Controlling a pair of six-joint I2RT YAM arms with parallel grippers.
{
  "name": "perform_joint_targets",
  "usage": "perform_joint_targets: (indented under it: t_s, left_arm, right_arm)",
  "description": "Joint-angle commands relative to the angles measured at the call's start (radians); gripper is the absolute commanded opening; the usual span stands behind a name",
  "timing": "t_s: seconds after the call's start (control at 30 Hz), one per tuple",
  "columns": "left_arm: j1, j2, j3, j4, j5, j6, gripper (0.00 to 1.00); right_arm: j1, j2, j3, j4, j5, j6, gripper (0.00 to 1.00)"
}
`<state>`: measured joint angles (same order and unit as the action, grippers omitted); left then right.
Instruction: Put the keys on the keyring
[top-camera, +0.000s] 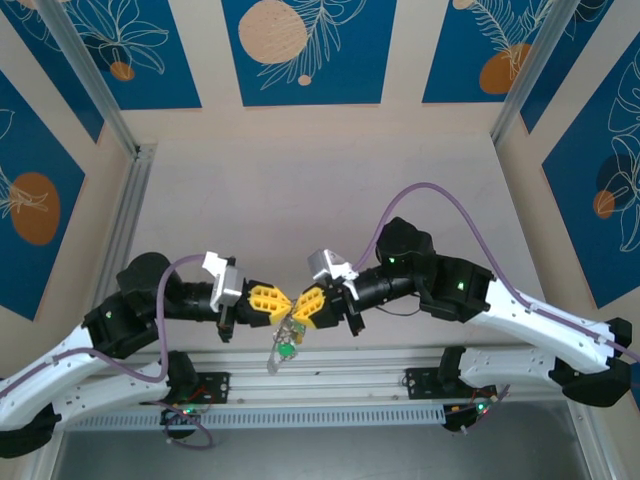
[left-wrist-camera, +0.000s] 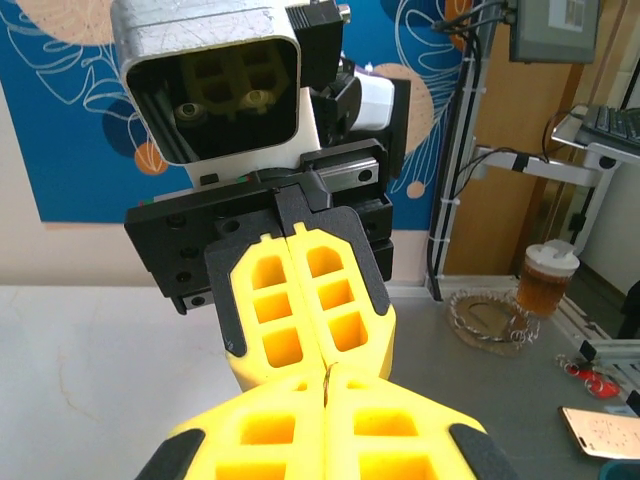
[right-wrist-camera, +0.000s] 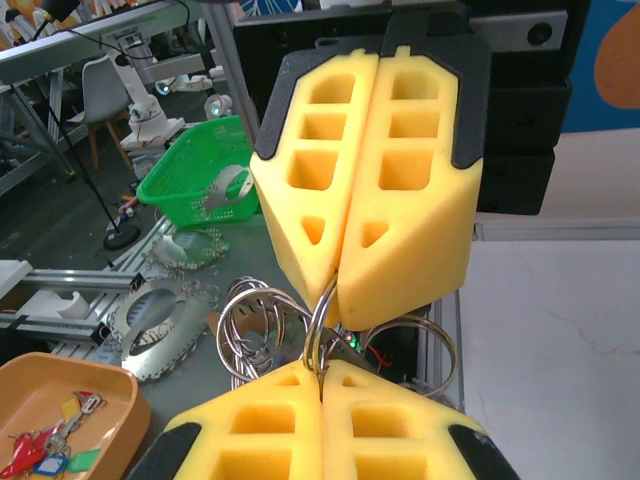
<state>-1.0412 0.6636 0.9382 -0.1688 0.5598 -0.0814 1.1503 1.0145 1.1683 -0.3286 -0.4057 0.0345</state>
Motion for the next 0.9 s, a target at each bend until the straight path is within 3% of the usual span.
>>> perform_joint_targets:
  t_s: [0.0, 0.87]
  left_arm:
    - [-0.007, 0.006, -0.009, 0.209, -0.030, -0.056, 0.00]
    - [-0.007, 0.020, -0.061, 0.387, -0.053, -0.161, 0.00]
  right_arm:
    - [0.007, -0.012, -0.023, 0.061, -0.025, -0.008, 0.06]
    - [0.000, -0.037, -0.062, 0.162, 0.051, -0.010, 0.07]
